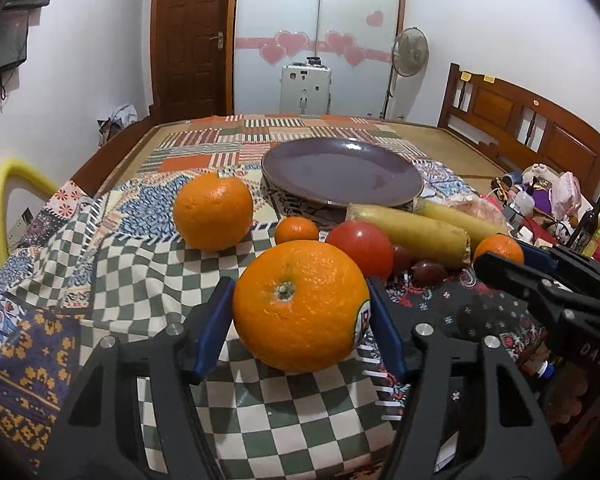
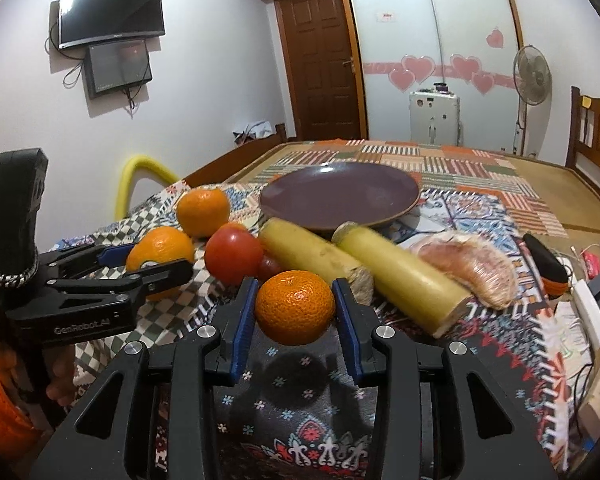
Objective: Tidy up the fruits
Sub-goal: 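Carry both fruits over the purple plate while the right gripper releases the tangerine onto it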
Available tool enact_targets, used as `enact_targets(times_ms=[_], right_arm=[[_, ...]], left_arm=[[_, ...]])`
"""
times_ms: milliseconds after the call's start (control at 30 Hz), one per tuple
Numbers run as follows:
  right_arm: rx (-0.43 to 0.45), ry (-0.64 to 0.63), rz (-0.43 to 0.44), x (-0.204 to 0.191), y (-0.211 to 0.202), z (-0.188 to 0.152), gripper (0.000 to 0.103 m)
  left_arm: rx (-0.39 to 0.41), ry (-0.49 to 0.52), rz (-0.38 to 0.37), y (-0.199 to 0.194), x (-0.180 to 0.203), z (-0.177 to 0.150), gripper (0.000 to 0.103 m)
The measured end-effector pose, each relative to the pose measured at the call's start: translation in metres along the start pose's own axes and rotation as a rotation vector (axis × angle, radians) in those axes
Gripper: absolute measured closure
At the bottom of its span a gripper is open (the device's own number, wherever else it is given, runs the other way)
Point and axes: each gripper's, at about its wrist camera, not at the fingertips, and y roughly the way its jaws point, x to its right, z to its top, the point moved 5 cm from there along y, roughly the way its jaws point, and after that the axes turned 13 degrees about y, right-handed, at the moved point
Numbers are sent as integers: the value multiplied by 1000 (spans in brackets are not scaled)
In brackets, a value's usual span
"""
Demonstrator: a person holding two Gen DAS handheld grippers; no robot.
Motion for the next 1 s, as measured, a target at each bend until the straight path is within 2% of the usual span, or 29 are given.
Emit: enact_targets(times_ms=[467,700,1000], right_arm=[[179,-44,-74,13,-24,48,68],[255,-53,-92,17,-25,77,68],[275,-78,-108,17,-10,103,68]], left_arm=[[166,21,70,-44,-6,63,39],[224,37,83,-42,-9,93,39],[256,52,87,-23,-9,127,39]])
